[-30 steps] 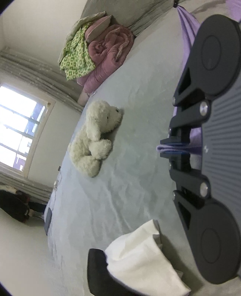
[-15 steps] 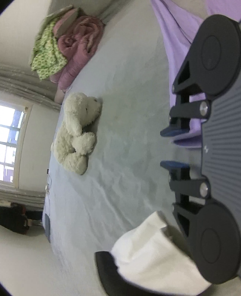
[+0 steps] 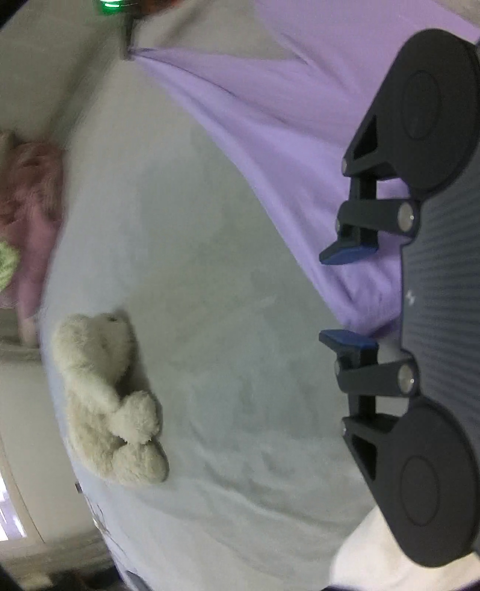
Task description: Fold clothes
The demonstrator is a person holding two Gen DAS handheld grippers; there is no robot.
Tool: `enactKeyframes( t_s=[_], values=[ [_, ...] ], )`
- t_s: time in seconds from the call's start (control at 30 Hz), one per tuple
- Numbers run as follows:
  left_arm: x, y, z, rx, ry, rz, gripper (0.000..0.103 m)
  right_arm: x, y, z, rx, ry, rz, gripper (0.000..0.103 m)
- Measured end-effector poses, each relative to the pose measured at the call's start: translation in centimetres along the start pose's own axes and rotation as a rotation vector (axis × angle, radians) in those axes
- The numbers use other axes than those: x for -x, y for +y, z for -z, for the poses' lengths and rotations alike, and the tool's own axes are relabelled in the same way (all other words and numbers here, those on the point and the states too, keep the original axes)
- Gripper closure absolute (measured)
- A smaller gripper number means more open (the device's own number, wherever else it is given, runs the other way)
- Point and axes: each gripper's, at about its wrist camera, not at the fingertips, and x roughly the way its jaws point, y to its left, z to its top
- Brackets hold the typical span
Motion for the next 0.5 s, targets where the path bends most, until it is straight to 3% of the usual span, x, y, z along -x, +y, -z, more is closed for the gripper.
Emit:
enactKeyframes(
  t_s=[0.1, 0.3, 0.37, 0.43, 0.5],
  values=[
    [-1.7, 0.1, -0.2, -0.045, 0.087, -0.030, 0.064, -0.5, 0.0, 0.4, 0.008, 0.014, -0.010, 0.101],
    [-2.1, -1.1, -0.1, -0.097, 0.075, -0.023, 0.068, -1.1, 0.1, 0.8, 0.025, 0.033, -0.018, 0.101],
    [-2.2, -1.8, -0.1, -0.123, 0.067, -0.041, 0.079, -1.2, 0.3, 0.8, 0.023, 0.028, -0.009, 0.101],
    [-2.2, -3.0, -0.1, -0.167, 0.058, -0.068, 0.098, -1.2, 0.4, 0.9, 0.016, 0.018, 0.010, 0.101],
    [-2.3, -4.3, -0.1, -0.221, 0.055, -0.118, 0.099, -0.9, 0.5, 0.9, 0.001, 0.001, 0.026, 0.101]
  ],
)
